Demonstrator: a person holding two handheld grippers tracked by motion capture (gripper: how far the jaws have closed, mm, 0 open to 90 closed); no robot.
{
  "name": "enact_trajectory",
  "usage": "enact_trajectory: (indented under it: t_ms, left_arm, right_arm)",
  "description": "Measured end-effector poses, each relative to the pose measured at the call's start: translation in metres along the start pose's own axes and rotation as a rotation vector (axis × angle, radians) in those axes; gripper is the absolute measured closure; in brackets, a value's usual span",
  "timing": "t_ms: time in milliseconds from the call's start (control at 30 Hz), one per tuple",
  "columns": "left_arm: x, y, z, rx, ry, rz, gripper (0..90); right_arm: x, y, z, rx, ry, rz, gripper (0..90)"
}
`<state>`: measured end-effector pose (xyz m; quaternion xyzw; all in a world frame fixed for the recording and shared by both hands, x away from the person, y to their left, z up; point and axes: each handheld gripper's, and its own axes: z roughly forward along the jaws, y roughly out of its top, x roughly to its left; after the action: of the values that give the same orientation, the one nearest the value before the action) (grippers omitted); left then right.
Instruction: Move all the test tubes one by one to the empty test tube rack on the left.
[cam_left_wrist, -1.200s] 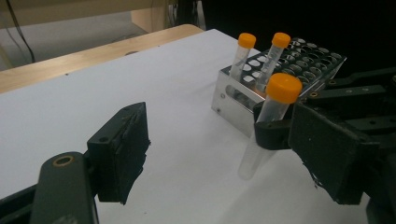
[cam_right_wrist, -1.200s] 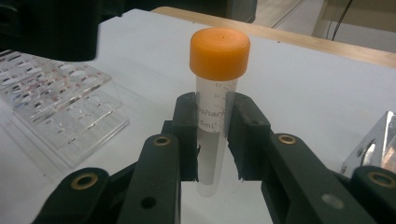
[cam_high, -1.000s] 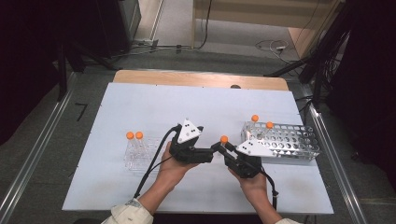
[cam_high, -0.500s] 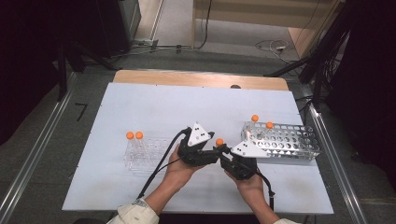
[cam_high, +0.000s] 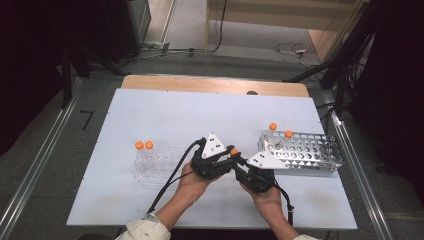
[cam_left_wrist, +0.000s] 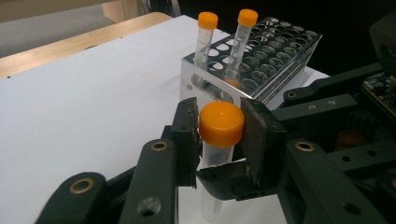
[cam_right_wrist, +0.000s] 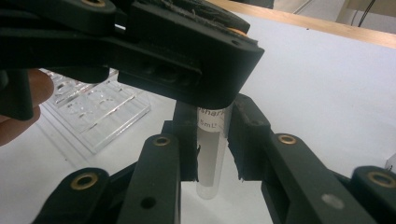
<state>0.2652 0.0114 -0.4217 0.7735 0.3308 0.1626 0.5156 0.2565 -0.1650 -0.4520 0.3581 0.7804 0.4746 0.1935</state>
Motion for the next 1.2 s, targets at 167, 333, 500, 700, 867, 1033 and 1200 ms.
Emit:
enact_trajectory:
  t_ms: [167,333,500,700,867,1033,1200]
  left_arm:
    - [0.0,0.0,-0.001,-0.003,0.008,0.008,70.4]
    - [0.001,0.001,-0.005,-0.01,0.016,0.015,70.5]
    - [0.004,0.006,-0.016,-0.027,0.022,0.011,70.6]
    - [0.013,0.011,-0.032,-0.046,0.061,-0.004,70.6]
    - [0.025,0.013,-0.046,-0.07,0.086,-0.034,70.6]
    - [0.033,0.013,-0.062,-0.091,0.103,-0.044,70.6]
    - [0.044,0.012,-0.079,-0.106,0.133,-0.057,70.6]
  right_arm:
    - [0.0,0.0,0.0,-0.001,0.005,0.002,70.3]
    - [-0.003,0.001,-0.001,-0.001,0.037,0.022,45.2]
    - [-0.008,0.0,0.001,0.017,0.032,0.054,25.3]
    - [-0.012,-0.001,-0.003,-0.002,0.061,0.066,18.5]
    - [-0.009,-0.001,-0.006,-0.011,0.091,0.038,15.2]
    - [-0.011,-0.003,-0.006,-0.002,0.078,0.044,14.2]
    - [-0.014,-0.004,-0.006,0.007,0.067,0.05,14.2]
